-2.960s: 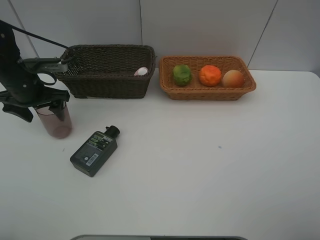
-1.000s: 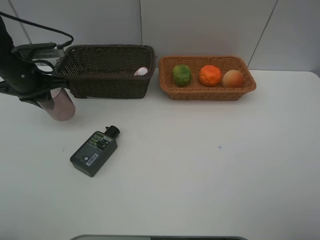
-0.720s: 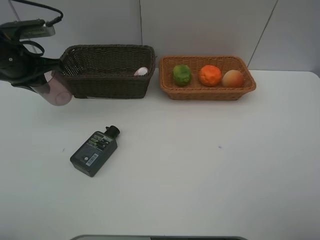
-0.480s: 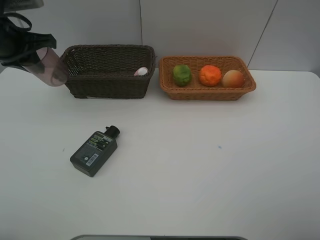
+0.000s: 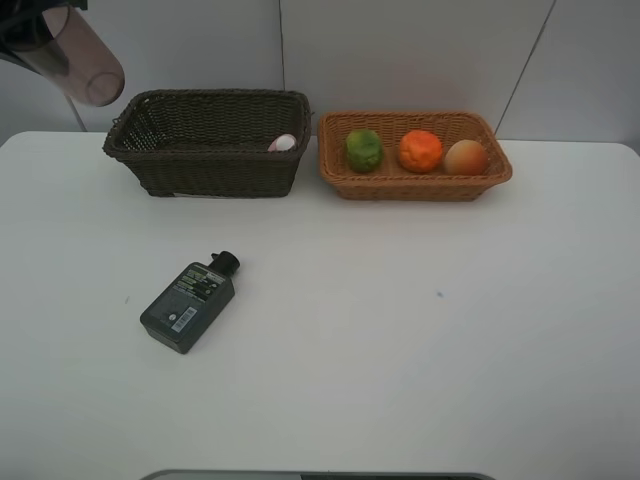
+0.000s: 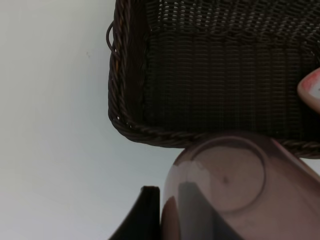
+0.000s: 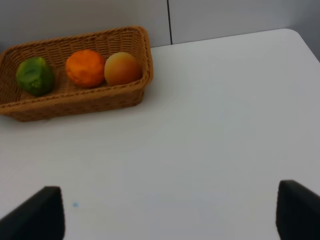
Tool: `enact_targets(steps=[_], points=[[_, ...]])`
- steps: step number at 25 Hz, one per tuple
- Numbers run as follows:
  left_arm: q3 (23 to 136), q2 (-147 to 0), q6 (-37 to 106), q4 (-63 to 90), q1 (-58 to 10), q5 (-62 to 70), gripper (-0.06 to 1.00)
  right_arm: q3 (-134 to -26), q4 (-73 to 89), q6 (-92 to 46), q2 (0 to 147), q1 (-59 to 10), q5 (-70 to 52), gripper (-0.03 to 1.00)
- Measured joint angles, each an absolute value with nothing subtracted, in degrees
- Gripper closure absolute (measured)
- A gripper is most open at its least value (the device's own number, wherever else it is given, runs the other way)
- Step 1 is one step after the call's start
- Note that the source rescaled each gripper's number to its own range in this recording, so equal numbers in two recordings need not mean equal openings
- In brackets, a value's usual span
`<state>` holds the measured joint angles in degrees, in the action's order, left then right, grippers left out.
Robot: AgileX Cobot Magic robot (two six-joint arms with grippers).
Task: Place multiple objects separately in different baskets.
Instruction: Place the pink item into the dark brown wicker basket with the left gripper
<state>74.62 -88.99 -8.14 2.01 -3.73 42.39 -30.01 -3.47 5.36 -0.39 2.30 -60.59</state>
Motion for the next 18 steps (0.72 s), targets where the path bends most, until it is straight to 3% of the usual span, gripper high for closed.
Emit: enact_targets(steps=[18], points=[[74.66, -89.05, -7.65, 2.01, -3.73, 36.69, 0.94, -30.01, -3.47, 5.36, -0.39, 2.3, -60.59, 0.07]])
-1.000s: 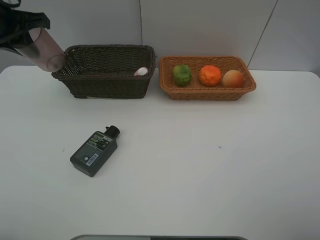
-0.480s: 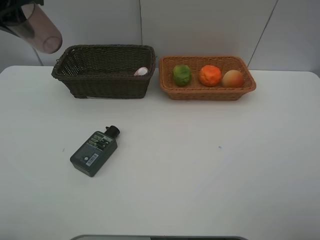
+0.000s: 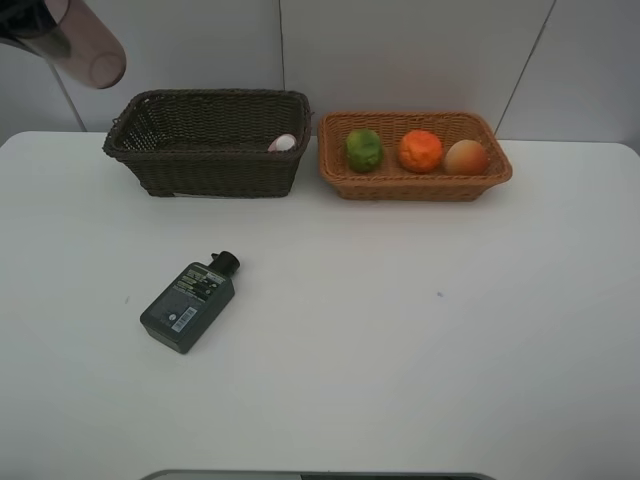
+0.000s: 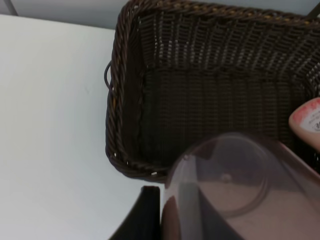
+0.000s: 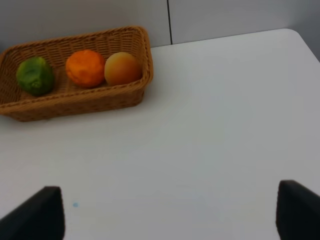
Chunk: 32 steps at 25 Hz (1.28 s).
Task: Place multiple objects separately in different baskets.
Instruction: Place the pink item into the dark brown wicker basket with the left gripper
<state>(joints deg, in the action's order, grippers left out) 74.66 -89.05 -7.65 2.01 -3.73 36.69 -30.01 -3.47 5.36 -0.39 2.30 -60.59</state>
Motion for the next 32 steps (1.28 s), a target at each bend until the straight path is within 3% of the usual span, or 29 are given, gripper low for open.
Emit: enact_targets(steps=[9, 25, 32], points=[[77.56, -94.49, -7.65, 2.65, -3.73, 35.24, 0.94, -30.01, -3.47, 5.36, -0.39, 2.3, -60.59, 0.07], [100.31, -121.92, -5.42, 2.76, -7.45, 37.45, 0.94, -30.01, -3.47, 5.36, -0.39, 2.3, -60.59, 0.07], [103.24, -129.0, -5.31, 2.66, -7.97, 38.28, 0.94, -30.01, -3.47, 5.36, -0.39, 2.3, -60.59, 0.07]])
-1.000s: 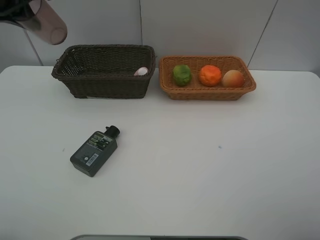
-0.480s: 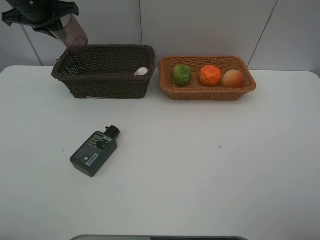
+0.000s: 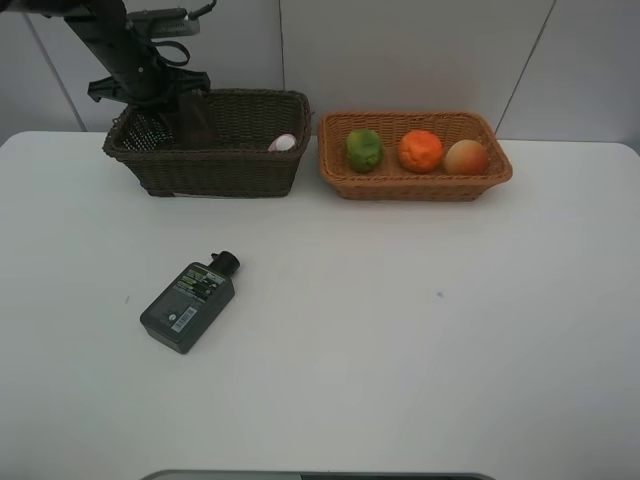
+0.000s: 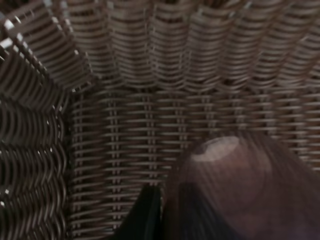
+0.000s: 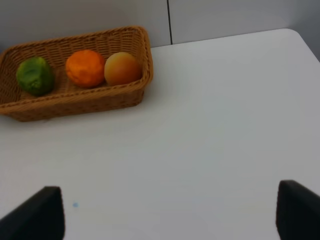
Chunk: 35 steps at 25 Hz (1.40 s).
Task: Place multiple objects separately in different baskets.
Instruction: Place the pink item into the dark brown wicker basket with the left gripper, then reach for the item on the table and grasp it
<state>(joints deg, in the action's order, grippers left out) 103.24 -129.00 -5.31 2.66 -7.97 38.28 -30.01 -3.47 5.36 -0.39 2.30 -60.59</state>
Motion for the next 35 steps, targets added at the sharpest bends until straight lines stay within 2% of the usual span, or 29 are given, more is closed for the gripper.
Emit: enact_targets(steps=[11, 14, 17, 20, 22, 23, 27, 35], points=[[103.36, -130.73, -5.3, 2.66, -7.97, 38.28, 0.94, -30.01, -3.47, 5.36, -0.39, 2.3, -60.59, 0.07], [103.36, -130.73, -5.3, 2.66, -7.97, 38.49, 0.89, -30.01, -3.47, 5.36, -0.39, 2.3, -60.59, 0.07], [103.36, -130.73, -5.25, 2.66, -7.97, 38.62, 0.66, -30.01, -3.47, 5.36, -0.39, 2.3, -60.59, 0.07], [103.36, -130.73, -5.25, 2.66, -7.97, 38.82, 0.28, -30.01, -3.47, 5.36, -0.39, 2.3, -60.59, 0.07], [103.36, -130.73, -5.25, 2.91, -7.97, 39.19, 0.1, -30.01, -3.47, 5.36, -0.39, 2.3, -60.59, 0.07], [103.36, -130.73, -5.25, 3.09, -7.97, 39.36, 0.04, -30.01, -3.47, 5.36, -0.39, 2.3, -60.59, 0.07], [103.36, -129.65, -5.25, 3.46, -7.97, 39.85, -0.03, -30.01, -3.47, 5.36, -0.39, 2.3, -60.59, 0.07], [103.36, -122.25, -4.89, 3.52, -8.69, 42.51, -0.03, -30.01, -3.47, 5.36, -0.39, 2.3, -60.59, 0.07]])
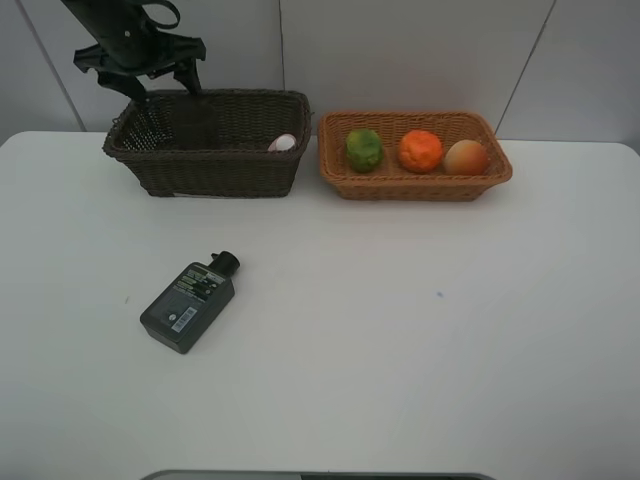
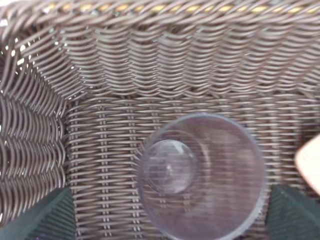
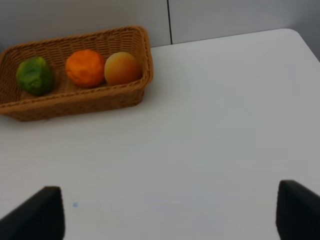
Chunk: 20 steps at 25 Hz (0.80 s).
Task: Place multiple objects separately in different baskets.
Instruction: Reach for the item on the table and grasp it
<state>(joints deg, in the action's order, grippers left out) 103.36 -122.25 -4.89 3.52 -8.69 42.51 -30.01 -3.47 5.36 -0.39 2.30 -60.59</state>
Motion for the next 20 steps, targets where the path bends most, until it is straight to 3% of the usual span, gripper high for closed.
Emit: enact_targets(steps=[7, 20], points=[[99.94, -116.71, -4.89, 3.52, -11.97, 46.1, -0.04, -30.01, -3.47, 5.36, -0.39, 2.3, -60.59, 0.07], [73.98, -105.05, -1.61, 3.61, -23.26, 44.03, -0.04, -30.01, -3.47, 5.36, -0.39, 2.3, -60.59, 0.07]])
